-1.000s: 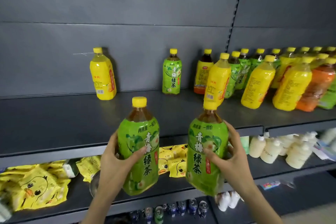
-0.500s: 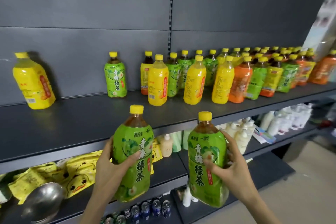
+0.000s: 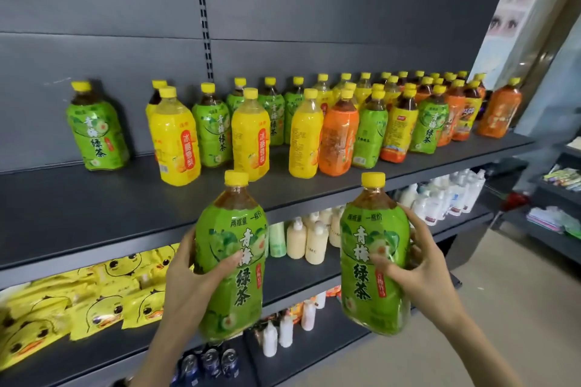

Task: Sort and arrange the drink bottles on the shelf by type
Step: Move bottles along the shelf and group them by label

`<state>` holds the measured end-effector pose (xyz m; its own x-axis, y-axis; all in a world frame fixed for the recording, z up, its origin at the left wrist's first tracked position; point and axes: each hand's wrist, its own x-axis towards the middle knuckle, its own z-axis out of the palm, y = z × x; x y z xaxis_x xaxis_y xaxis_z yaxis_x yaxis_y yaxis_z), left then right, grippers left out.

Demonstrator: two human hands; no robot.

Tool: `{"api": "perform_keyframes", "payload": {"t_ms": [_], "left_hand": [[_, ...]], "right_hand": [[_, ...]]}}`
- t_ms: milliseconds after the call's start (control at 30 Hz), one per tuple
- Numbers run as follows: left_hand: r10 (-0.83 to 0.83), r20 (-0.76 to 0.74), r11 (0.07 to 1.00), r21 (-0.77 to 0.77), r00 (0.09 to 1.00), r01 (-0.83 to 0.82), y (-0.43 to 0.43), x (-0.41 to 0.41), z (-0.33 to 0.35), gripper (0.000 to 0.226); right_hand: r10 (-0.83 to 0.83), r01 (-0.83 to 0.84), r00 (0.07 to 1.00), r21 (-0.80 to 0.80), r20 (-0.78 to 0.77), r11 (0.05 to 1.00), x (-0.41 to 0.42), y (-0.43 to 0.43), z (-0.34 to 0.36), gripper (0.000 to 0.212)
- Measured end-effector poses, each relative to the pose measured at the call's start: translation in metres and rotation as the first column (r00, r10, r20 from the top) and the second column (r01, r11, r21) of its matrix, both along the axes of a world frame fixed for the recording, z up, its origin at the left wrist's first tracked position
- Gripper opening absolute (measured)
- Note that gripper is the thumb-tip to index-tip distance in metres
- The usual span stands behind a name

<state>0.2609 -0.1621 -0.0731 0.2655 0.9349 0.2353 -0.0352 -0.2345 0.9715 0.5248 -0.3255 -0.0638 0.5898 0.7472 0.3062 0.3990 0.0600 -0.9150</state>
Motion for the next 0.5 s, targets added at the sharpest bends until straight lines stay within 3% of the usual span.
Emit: {"api": "perform_keyframes", "payload": {"t_ms": [100,267,500], "left_hand": [[-0.033,-0.002,0.999,0.010,0.999,0.033,0.014,0.033,0.003,0.082],[-0.075,0.021,0.996,0.042,0.997,0.074,0.045,0.089,0.006,0.070],[-0.059,0.068,0.993,0.101,0.996,0.052,0.101,0.153,0.016,0.076]], "right_hand": [[-0.005,0.005,1.000,0.010,0.013,1.000,0.026,0.007,-0.001,0.098],[0.013,-0.014,0.999,0.018,0.042,1.000,0.064,0.034,-0.001,0.081],[0.026,-0.026,0.993,-0.002,0.113,1.000,0.114,0.090,0.012,0.082]]}}
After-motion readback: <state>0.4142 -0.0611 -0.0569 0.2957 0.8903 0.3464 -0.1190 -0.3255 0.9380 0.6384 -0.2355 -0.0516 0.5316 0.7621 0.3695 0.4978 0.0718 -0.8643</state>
